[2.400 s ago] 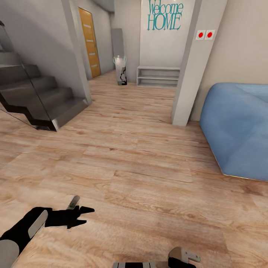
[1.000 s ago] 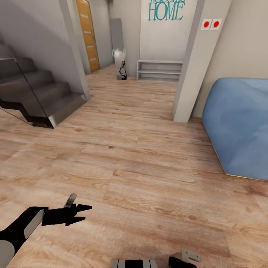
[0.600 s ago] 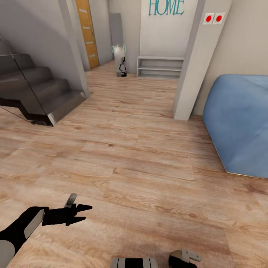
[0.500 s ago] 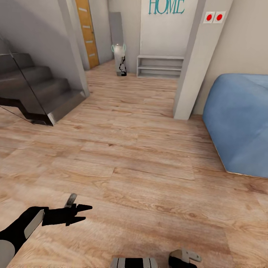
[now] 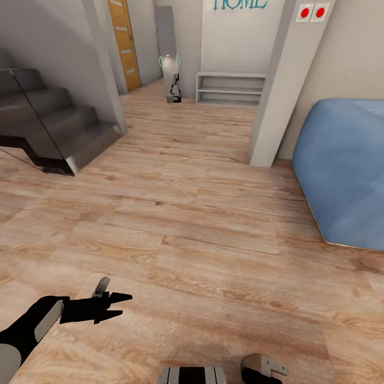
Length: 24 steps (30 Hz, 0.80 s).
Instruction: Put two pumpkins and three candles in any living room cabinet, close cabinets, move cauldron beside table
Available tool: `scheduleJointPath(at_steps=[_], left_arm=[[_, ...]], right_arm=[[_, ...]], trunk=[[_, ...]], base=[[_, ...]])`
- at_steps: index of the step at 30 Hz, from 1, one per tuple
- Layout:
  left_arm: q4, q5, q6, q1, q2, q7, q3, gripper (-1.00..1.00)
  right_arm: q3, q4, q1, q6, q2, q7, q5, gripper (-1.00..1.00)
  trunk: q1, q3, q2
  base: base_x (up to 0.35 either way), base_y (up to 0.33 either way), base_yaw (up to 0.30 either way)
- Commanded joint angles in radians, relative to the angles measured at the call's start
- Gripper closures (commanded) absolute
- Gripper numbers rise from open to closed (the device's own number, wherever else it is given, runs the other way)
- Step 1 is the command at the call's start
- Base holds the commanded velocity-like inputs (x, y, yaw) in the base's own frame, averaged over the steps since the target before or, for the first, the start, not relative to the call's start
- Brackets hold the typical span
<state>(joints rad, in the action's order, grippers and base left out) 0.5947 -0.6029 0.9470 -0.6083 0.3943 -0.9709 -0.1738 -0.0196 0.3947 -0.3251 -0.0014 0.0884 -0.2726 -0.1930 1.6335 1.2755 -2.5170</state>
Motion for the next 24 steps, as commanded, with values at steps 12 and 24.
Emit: scheduleJointPath(at_steps=[12, 24], left_arm=[[0.000, -0.005, 0.005, -0.001, 0.001, -0.003, -0.005, -1.00], [0.000, -0.003, 0.004, -0.001, -0.002, 0.003, -0.006, -1.00]], right_arm=[[-0.002, 0.001, 0.000, -0.002, 0.001, -0.002, -0.005, -1.00], [-0.002, 0.001, 0.000, -0.002, 0.001, -0.002, -0.005, -1.00]], trunk=[[0.001, 0.008, -0.001], [0.001, 0.008, -0.001]], base=[[0.000, 0.000, 0.000], [0.032, 0.000, 0.000]])
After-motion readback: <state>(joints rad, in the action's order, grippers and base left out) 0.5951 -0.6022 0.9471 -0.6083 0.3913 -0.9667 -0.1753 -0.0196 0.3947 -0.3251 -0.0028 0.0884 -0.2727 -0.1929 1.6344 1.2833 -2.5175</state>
